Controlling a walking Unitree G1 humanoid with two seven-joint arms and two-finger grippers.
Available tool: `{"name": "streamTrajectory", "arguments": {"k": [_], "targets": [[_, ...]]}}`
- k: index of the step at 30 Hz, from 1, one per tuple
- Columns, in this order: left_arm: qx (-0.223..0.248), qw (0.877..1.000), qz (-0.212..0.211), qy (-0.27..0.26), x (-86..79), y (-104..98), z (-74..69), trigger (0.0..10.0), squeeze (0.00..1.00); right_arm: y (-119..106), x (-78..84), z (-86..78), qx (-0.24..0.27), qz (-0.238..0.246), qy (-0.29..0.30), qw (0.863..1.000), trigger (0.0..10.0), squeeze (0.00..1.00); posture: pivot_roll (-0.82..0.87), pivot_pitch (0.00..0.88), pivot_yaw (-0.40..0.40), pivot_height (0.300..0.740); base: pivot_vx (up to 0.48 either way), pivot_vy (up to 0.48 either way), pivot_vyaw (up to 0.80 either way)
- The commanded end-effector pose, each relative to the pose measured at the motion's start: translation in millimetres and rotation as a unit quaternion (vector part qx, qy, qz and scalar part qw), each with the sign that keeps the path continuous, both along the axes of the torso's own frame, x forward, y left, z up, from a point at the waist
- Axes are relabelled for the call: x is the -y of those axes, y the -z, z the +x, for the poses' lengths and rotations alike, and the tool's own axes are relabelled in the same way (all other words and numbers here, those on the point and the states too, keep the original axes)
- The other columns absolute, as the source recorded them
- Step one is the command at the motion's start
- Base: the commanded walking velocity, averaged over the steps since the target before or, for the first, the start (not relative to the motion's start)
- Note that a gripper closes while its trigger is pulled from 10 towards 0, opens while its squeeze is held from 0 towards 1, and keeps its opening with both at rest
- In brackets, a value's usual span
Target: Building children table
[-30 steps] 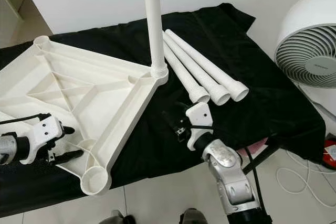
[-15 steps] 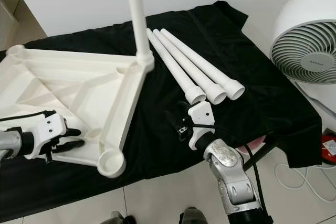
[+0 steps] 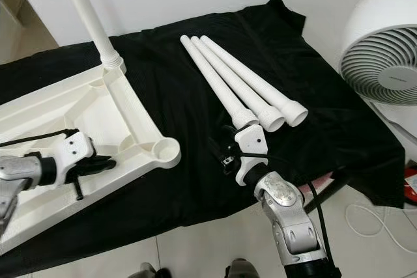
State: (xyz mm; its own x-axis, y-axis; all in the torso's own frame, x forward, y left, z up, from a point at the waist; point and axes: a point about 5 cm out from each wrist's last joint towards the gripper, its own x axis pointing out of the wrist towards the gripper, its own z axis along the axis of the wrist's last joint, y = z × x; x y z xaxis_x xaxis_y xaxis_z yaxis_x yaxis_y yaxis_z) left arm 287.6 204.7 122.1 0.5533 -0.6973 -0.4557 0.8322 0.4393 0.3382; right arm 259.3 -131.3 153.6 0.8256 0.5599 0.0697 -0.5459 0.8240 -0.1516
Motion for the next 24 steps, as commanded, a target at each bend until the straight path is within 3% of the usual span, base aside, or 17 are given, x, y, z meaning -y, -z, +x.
{"name": "streamTrajectory", "arguments": {"k": [1,5,7,9,12,16,18,19,20,21,24], "targets": [[-0.018,1.000,-0.004,-0.019,10.1,18.8,-3.3,0.0,0.00,-0.7,-3.2,-2.2,-0.002,0.001,-0.005,1.000,10.0,0.00,-0.12,0.126,0.135,0.740,0.000,0.000,0.00],[-0.006,1.000,-0.025,-0.002,29.5,18.3,-1.2,0.0,0.00,-0.8,-2.6,-1.7,-0.002,0.002,-0.002,1.000,10.0,0.00,-0.12,0.128,0.136,0.740,0.000,0.000,0.00],[0.007,0.998,-0.054,0.027,55.5,14.1,0.0,0.0,0.00,-0.9,-2.8,-0.9,-0.002,0.002,0.000,1.000,10.0,0.00,-0.12,0.128,0.134,0.740,0.000,0.000,0.00],[0.007,0.998,-0.054,0.027,55.5,14.1,0.0,0.0,0.00,-0.9,-2.8,-0.9,-0.002,0.002,0.000,1.000,10.0,0.00,-0.12,0.128,0.134,0.740,0.000,0.000,0.00],[0.016,0.993,-0.087,0.071,86.0,4.7,-3.2,0.0,0.00,-2.0,-4.1,-0.7,0.000,0.006,0.001,1.000,10.0,0.00,-0.13,0.131,0.140,0.740,0.000,0.000,0.00],[0.023,0.991,-0.098,0.089,96.9,-1.2,-5.6,0.0,0.00,-4.0,-3.9,-0.7,0.005,0.016,0.005,1.000,10.0,0.00,-0.13,0.133,0.143,0.740,0.000,0.000,0.00],[0.025,0.990,-0.102,0.092,98.7,-3.7,-6.2,1.2,0.00,-5.3,-2.9,-0.2,0.008,0.019,0.012,1.000,10.0,0.00,-0.13,0.133,0.147,0.740,0.000,0.000,0.00],[0.026,0.990,-0.102,0.090,97.3,-3.1,-6.1,3.4,0.00,-5.8,-2.0,0.4,0.010,0.021,0.018,1.000,10.0,0.00,-0.14,0.133,0.148,0.740,0.000,0.000,0.00],[0.026,0.990,-0.102,0.090,97.3,-3.1,-6.1,3.4,0.00,-5.8,-2.0,0.4,0.010,0.021,0.018,1.000,10.0,0.00,-0.14,0.133,0.148,0.740,0.000,0.000,0.00],[0.030,0.991,-0.098,0.083,94.9,-2.1,-6.1,10.0,0.00,-6.4,-1.0,1.2,0.012,0.024,0.024,0.999,10.0,0.00,-0.13,0.134,0.149,0.740,0.000,0.000,0.00],[0.040,0.992,-0.096,0.066,91.8,-1.2,-6.0,10.0,0.00,-7.6,0.4,3.1,0.015,0.030,0.035,0.999,10.0,0.00,-0.13,0.133,0.148,0.740,0.000,0.000,0.00]]}}
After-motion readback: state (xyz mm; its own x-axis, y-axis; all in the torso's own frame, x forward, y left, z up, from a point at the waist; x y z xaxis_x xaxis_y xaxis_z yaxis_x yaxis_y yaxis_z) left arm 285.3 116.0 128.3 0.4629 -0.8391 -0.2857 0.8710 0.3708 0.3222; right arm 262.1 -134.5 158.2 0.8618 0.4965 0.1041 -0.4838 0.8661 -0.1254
